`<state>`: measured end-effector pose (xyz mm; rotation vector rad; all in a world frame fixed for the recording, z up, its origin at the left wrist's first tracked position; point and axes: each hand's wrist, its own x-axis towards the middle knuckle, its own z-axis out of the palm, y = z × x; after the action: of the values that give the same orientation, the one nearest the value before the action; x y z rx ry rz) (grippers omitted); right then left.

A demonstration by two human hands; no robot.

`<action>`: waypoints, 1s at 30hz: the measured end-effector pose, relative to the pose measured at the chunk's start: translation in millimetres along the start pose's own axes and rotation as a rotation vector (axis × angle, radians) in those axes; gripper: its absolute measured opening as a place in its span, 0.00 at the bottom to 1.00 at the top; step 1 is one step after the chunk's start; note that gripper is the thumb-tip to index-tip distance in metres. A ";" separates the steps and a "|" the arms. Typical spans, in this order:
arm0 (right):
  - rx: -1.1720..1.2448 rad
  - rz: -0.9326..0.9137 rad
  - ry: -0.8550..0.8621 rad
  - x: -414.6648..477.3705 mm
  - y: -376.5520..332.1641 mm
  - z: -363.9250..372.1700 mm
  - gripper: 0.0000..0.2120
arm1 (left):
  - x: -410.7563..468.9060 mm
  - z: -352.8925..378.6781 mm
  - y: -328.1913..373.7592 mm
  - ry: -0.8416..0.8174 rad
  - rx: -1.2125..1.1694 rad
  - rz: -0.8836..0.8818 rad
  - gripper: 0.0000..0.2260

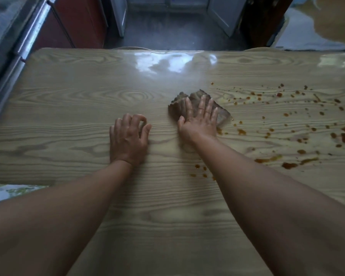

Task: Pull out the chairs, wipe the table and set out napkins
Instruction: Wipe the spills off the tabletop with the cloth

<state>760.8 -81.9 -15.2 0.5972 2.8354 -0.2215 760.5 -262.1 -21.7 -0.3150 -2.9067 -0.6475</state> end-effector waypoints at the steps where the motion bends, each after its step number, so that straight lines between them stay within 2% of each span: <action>1: -0.003 -0.008 -0.007 -8.4 -0.2 2.9 0.31 | 0.3 0.3 0.3 0.001 0.000 -0.003 0.11; 6: -0.025 -0.070 -0.037 -59.3 -7.7 15.7 0.31 | -2.4 -1.9 -0.4 -0.011 -0.029 0.005 0.12; 13: -0.070 -0.315 -0.024 -139.6 3.6 31.8 0.31 | -18.4 -2.7 6.1 -0.035 -0.081 0.035 0.12; 18: -0.166 -0.466 -0.028 -166.1 37.8 33.5 0.30 | -34.2 9.6 51.3 0.022 -0.306 -0.127 0.11; 21: -0.186 -0.455 -0.017 -164.2 56.2 32.0 0.30 | -38.1 19.1 65.5 0.041 -0.270 -0.158 0.11; 25: -0.182 -0.355 -0.016 -144.0 79.7 27.4 0.30 | -41.3 30.2 67.2 0.061 -0.135 -0.105 0.12; 30: -0.138 -0.219 -0.061 -108.6 109.8 10.8 0.30 | -40.9 33.2 66.7 0.063 -0.110 -0.067 0.13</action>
<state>904.9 -25.6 -8.3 0.2479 2.8251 -0.0791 812.5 -195.7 -32.3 -0.2061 -2.8380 -0.8144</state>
